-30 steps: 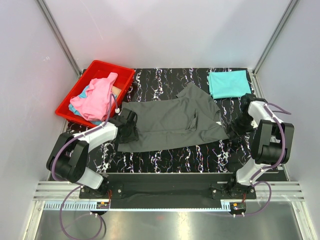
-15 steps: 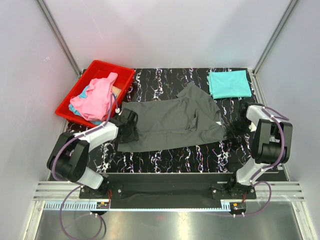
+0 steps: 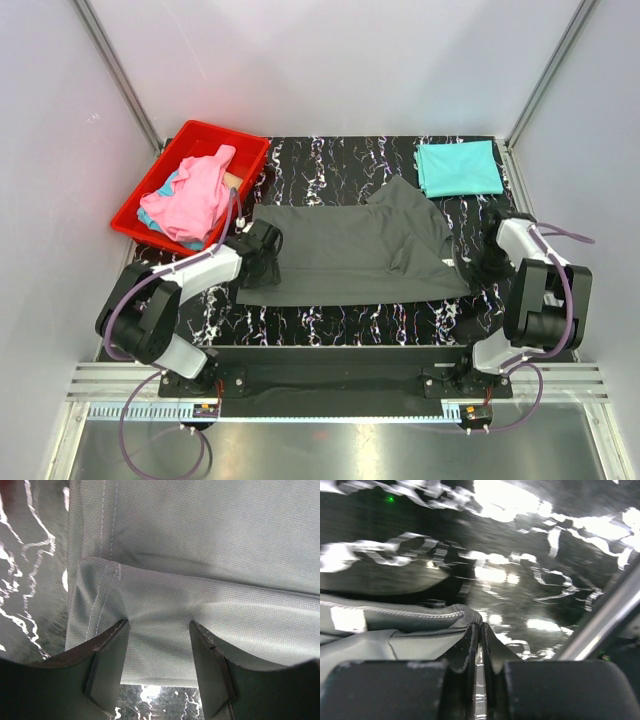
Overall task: Fold and stack the t-shirts
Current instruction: Fold the tshirt
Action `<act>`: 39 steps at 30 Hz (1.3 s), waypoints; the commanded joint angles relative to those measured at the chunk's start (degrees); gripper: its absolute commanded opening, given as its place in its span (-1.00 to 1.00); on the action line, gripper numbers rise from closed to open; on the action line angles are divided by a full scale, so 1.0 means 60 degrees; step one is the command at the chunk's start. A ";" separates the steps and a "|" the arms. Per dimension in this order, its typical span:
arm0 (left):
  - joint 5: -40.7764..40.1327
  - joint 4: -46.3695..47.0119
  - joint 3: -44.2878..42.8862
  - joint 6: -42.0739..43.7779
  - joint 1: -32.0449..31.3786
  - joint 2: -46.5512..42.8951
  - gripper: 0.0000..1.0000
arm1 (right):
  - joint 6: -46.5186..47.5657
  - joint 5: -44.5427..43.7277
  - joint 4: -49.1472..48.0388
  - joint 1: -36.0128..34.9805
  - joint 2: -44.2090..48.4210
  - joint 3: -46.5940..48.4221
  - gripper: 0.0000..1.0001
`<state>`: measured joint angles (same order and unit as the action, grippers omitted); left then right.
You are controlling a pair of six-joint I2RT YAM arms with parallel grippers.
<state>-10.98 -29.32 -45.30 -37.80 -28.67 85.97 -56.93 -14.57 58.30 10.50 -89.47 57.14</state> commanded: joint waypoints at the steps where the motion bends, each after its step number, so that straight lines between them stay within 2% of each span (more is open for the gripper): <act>1: -0.0016 -0.0459 0.0006 -0.0291 -0.0319 -0.0193 0.16 | 0.0098 -0.0664 0.0216 0.0051 0.0365 -0.0661 -0.74; 4: 0.0175 -0.0795 -0.0184 -0.0379 -0.0422 -0.0617 0.19 | 0.0244 -0.0983 0.0417 0.0051 0.0410 -0.0575 -0.50; 5: 0.0190 -0.0927 -0.0272 -0.0350 -0.0423 -0.0778 0.31 | 0.0390 -0.1130 0.0550 0.0051 0.0453 -0.0284 -0.46; 8: 0.0059 -0.1469 -0.0901 0.0000 -0.0437 -0.1379 0.42 | 0.0843 -0.1512 0.0931 0.0051 0.0789 0.0360 -0.29; 11: 0.0101 -0.1720 -0.1400 0.0293 -0.0408 -0.1716 0.46 | 0.1430 -0.1118 0.0683 0.0037 0.1288 0.0800 -0.17; 14: 0.1005 -0.1048 -0.1196 0.0309 -0.0408 -0.1848 0.46 | 0.1373 -0.0023 0.0465 -0.0284 0.1464 0.1095 -0.09; 16: 0.1389 -0.0580 -0.1006 0.0251 -0.0408 -0.1776 0.46 | 0.1038 0.0914 0.0303 -0.0998 0.1290 0.1314 -0.07; 18: 0.1625 -0.0301 -0.0713 0.0178 -0.0408 -0.1543 0.47 | 0.0510 0.1094 0.0200 -0.1704 0.1085 0.1797 -0.02; 19: 0.1683 -0.0212 -0.0610 0.0192 -0.0393 -0.1468 0.47 | 0.0044 0.1153 0.0156 -0.2548 0.0794 0.1988 -0.01; 23: 0.2268 0.0374 -0.0010 0.0002 -0.0043 -0.1102 0.47 | -0.0866 0.1855 -0.0458 -0.3330 -0.0101 0.2734 0.06; 30: 0.1860 0.0478 0.0503 0.0016 0.0251 -0.0809 0.47 | -0.1586 0.1797 0.0506 -0.4035 -0.2502 0.4391 0.09; 39: 0.1509 0.0478 0.0797 -0.0028 0.0251 -0.0808 0.47 | -0.2055 0.1652 0.0405 -0.4153 -0.3354 0.4406 0.05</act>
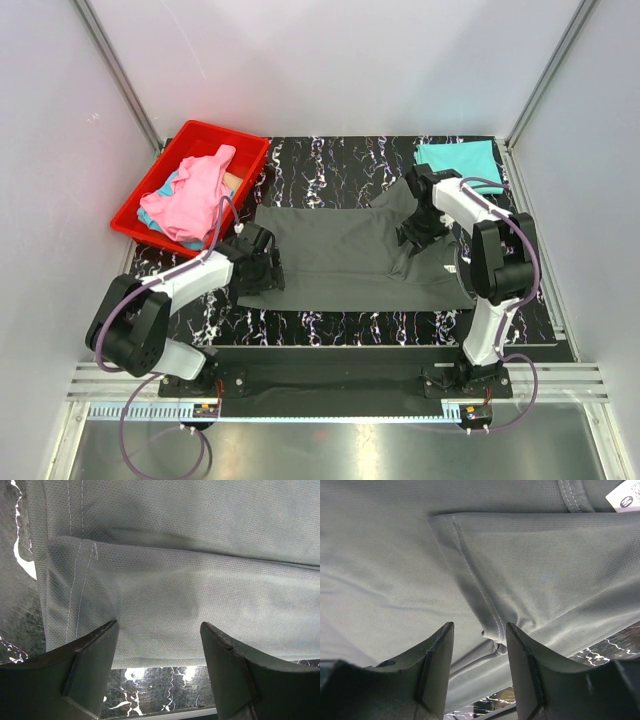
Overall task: Fold and stack the t-shirts
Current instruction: Fold the tshirt
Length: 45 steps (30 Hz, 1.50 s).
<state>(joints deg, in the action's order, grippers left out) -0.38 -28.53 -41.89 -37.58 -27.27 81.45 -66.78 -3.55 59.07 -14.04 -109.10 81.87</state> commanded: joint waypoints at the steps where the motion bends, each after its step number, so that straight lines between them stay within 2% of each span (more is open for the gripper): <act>1: -0.0288 0.0347 0.0243 -0.0064 0.0018 -0.0054 0.47 | -0.0441 -0.0199 0.0263 -0.0076 -0.0214 0.0344 0.03; 10: -0.0434 0.0259 0.0228 -0.0079 0.0018 -0.0040 0.47 | -0.0588 0.0020 0.0380 -0.0076 -0.0845 0.0462 -0.12; 12: -0.0449 0.0288 0.0272 -0.0123 0.0018 -0.0054 0.47 | -0.0559 0.0167 0.0177 -0.0062 -0.0744 0.0302 -0.34; 13: -0.0478 0.0273 0.0287 -0.0137 0.0018 -0.0040 0.47 | -0.0573 0.0240 0.0044 -0.0076 -0.0627 0.0055 -0.64; 15: -0.0537 0.0273 0.0316 -0.0152 0.0018 -0.0011 0.47 | -0.0573 0.0255 -0.0701 -0.0091 0.0089 -0.0312 -0.95; 16: -0.0566 0.0273 0.0374 -0.0152 0.0018 0.0004 0.47 | -0.0602 0.0241 -0.1125 -0.0135 0.0455 -0.0981 -1.00; 18: -0.0595 0.0259 0.0404 -0.0152 0.0018 0.0019 0.47 | -0.0632 0.0182 -0.2555 -0.0208 0.1608 -0.1862 -1.00; 19: -0.0624 0.0273 0.0448 -0.0167 0.0018 0.0033 0.47 | -0.0850 0.0153 -0.2999 -0.0237 0.1949 -0.2751 -1.00; 22: -0.0654 0.0288 0.0492 -0.0196 0.0018 0.0077 0.47 | -0.1028 0.0386 -0.4480 -0.0238 0.2713 -0.4030 -0.99; 25: -0.0727 0.0215 0.0477 -0.0211 0.0018 0.0136 0.47 | -0.0664 0.0489 -0.5068 -0.0238 0.2875 -0.4225 -0.64; 27: -0.0742 0.0200 0.0492 -0.0225 0.0018 0.0136 0.46 | -0.0355 0.0373 -0.5491 -0.0238 0.2890 -0.4167 -0.49; 28: -0.0771 0.0171 0.0492 -0.0225 0.0018 0.0150 0.47 | -0.0107 0.0256 -0.5610 -0.0238 0.2876 -0.4022 -0.48; 30: -0.0815 0.0113 0.0478 -0.0240 0.0018 0.0136 0.47 | -0.0017 -0.0022 -0.5699 -0.0223 0.2817 -0.3918 -0.61; 33: -0.0932 -0.0005 0.0478 -0.0240 0.0018 0.0092 0.47 | -0.0236 -0.0593 -0.5524 -0.0223 0.2875 -0.3757 -0.61; 34: -0.1019 -0.0034 0.0478 -0.0255 0.0004 0.0063 0.47 | -0.0266 -0.0682 -0.5509 -0.0223 0.2847 -0.3727 -0.73; 37: -0.1064 -0.0063 0.0580 -0.0269 0.0003 0.0004 0.47 | -0.0368 -0.0931 -0.5582 -0.0208 0.2773 -0.3727 -0.87; 38: -0.1064 -0.0078 0.0595 -0.0284 0.0003 0.0004 0.47 | -0.0383 -0.0873 -0.5481 -0.0208 0.2700 -0.3684 -0.86; 39: -0.1064 -0.0078 0.0609 -0.0284 0.0003 -0.0010 0.46 | -0.0383 -0.0742 -0.5334 -0.0208 0.2526 -0.3596 -0.78; 40: -0.1050 -0.0093 0.0609 -0.0299 0.0003 -0.0054 0.47 | -0.0296 -0.0582 -0.5246 -0.0208 0.2408 -0.3378 -0.41; 41: -0.1050 -0.0122 0.0609 -0.0313 -0.0011 -0.0083 0.46 | -0.0136 -0.0145 -0.5100 -0.0208 0.2175 -0.3260 -0.25; 45: -0.1196 -0.0342 0.0493 -0.0343 -0.0055 -0.0318 0.47 | 0.0349 -0.0081 -0.4208 -0.0194 0.2375 -0.2805 -0.04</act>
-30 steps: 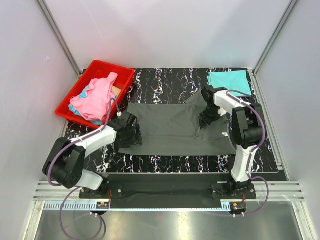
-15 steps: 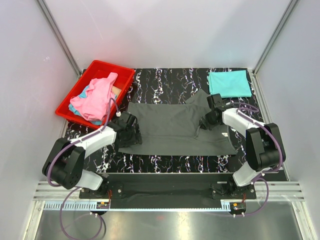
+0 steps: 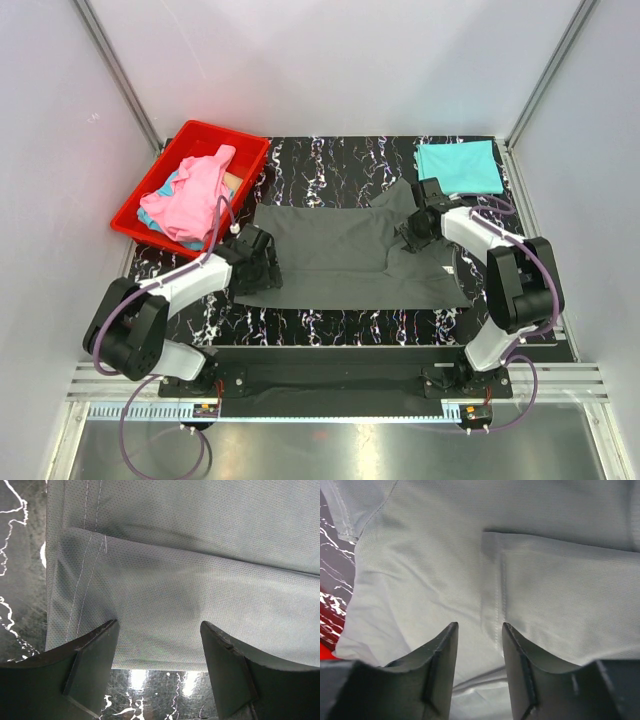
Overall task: Fold and stack the t-shirts
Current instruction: Fold the tshirt
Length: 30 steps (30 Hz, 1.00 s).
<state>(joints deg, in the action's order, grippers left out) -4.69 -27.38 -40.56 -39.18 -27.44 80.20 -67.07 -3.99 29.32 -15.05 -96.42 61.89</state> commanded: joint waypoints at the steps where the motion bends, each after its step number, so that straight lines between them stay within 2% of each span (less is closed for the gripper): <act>1: -0.0507 -0.0579 0.0226 -0.0091 -0.0026 -0.0183 0.47 | 0.0368 -0.0256 0.1072 -0.0041 0.0395 0.0612 -0.03; 3: -0.0551 -0.0696 0.0153 -0.0120 -0.0055 -0.0300 0.47 | 0.0295 -0.1061 0.2185 -0.0041 0.0718 0.0933 -0.01; 6: -0.0479 -0.0711 -0.0008 -0.0194 -0.0128 -0.0578 0.47 | 0.0178 -0.1444 0.2642 -0.0012 0.1069 0.0762 -0.03; 13: 0.0034 -0.0637 -0.0345 -0.0384 -0.0216 -0.0668 0.48 | -0.0086 -0.1210 0.1794 0.0383 0.1626 -0.1274 -0.16; 19: 0.0181 -0.0404 0.0123 -0.0604 -0.0348 -0.0770 0.48 | 0.0206 -0.0815 0.1118 0.1920 0.2139 -0.3223 -0.17; 21: 0.0166 -0.0418 0.0298 -0.0764 -0.0407 -0.0770 0.48 | 0.0294 -0.0887 0.1381 0.2432 0.2300 -0.3429 -0.16; 23: 0.0181 -0.0403 0.0430 -0.0954 -0.0480 -0.0813 0.48 | 0.0280 -0.1326 0.1981 0.2449 0.2563 -0.3430 -0.14; 26: 0.0780 -0.0345 0.0592 -0.1452 -0.0727 -0.1325 0.48 | -0.0158 -0.1854 0.2948 0.2772 0.3336 -0.3386 -0.12; 27: 0.1274 -0.0417 0.0476 -0.1715 -0.0889 -0.1805 0.48 | -0.0218 -0.1884 0.3081 0.2772 0.3602 -0.3458 -0.12; 30: 0.1469 -0.0739 -0.0399 -0.1631 -0.1256 -0.2568 0.48 | -0.0116 -0.1489 0.3155 0.2772 0.4745 -0.3343 -0.11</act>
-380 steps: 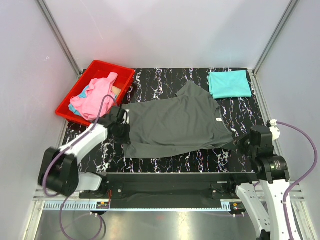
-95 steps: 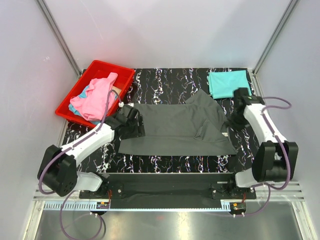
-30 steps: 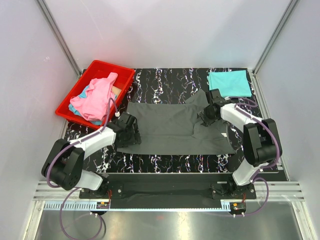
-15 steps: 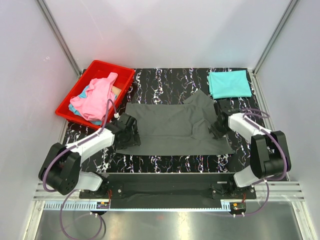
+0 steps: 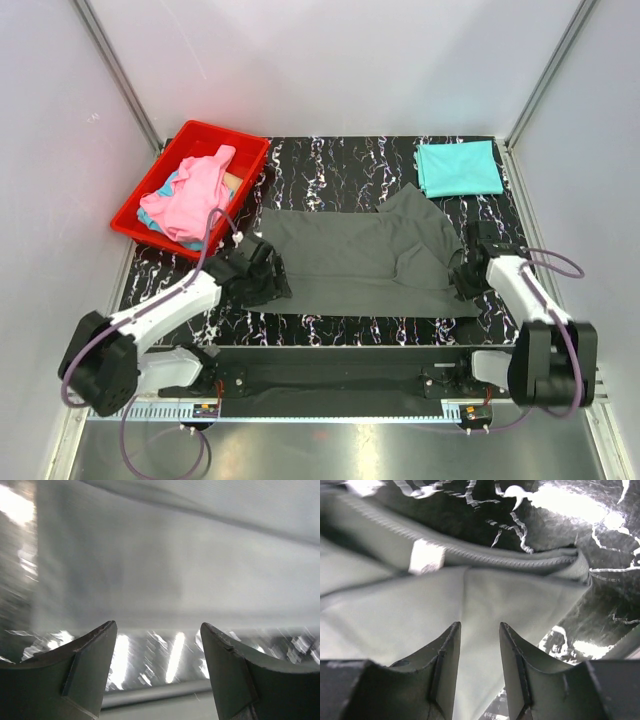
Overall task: Fold and stack the t-shirts
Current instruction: Fold the tshirt
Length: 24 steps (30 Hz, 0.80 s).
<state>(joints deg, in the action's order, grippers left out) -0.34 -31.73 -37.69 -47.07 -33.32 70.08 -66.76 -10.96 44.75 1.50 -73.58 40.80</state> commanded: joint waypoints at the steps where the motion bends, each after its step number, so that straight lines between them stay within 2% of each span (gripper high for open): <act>1: 0.0687 -0.0436 -0.1215 -0.0126 -0.0277 -0.0943 0.48 | -0.0080 -0.0181 0.0540 0.0014 0.1375 0.0318 -0.11; 3: 0.0076 -0.0936 -0.2455 0.0967 0.0015 -0.0784 0.49 | 0.0635 -0.0034 0.0263 0.0014 0.1672 0.0962 -0.07; 4: -0.0190 -0.1286 -0.2855 0.1410 0.0205 -0.0623 0.49 | 0.1059 0.0228 -0.0479 0.0014 0.1832 0.1167 -0.06; 5: -0.0193 -0.1377 -0.3207 0.1849 0.0816 -0.0418 0.49 | 0.2543 0.0622 -0.1139 0.0014 0.1819 0.1546 -0.06; 6: 0.0460 -0.1348 -0.3819 0.2840 0.1199 0.0062 0.48 | 0.3326 0.1090 -0.1740 0.0014 0.1747 0.1797 -0.06; 7: 0.0815 -0.1160 -0.4115 0.3241 0.1565 0.0357 0.48 | 0.3885 0.1689 -0.2529 0.0000 0.1586 0.2104 -0.01; 8: 0.1195 -0.1056 -0.4423 0.3637 0.2207 0.0650 0.47 | 0.4877 0.2130 -0.2914 0.0014 0.1048 0.2803 0.01; 9: 0.1852 -0.0954 -0.5021 0.4453 0.2417 0.1291 0.46 | 0.5365 0.2541 -0.3150 0.0014 0.0637 0.3289 0.02; 12: 0.2311 -0.0952 -0.6517 0.5890 0.2799 0.2770 0.44 | 0.7005 0.3551 -0.2713 0.0014 -0.1515 0.5602 -0.08; 15: 0.2471 -0.1638 -0.7877 0.6830 0.3077 0.4351 0.38 | 0.8864 0.5451 -0.2025 0.0014 -0.3972 0.7548 -0.10; 17: 0.2721 -0.1685 -0.8538 0.7155 0.3122 0.5277 0.33 | 0.9466 0.5767 -0.1675 0.0014 -0.4900 0.8836 -0.11; 21: 0.3278 -0.1217 -0.8908 0.8105 0.3122 0.5983 0.34 | 1.0861 0.6424 -0.0619 0.0000 -0.6908 1.0703 -0.13; 24: 0.3016 -0.1144 -0.9128 0.8620 0.3122 0.6321 0.36 | 1.1638 0.6602 -0.0298 -0.0001 -0.8080 1.1786 -0.12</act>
<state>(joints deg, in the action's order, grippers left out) 15.33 -39.99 -88.01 -2.15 -14.81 108.27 -6.66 23.51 37.71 1.56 -119.09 105.12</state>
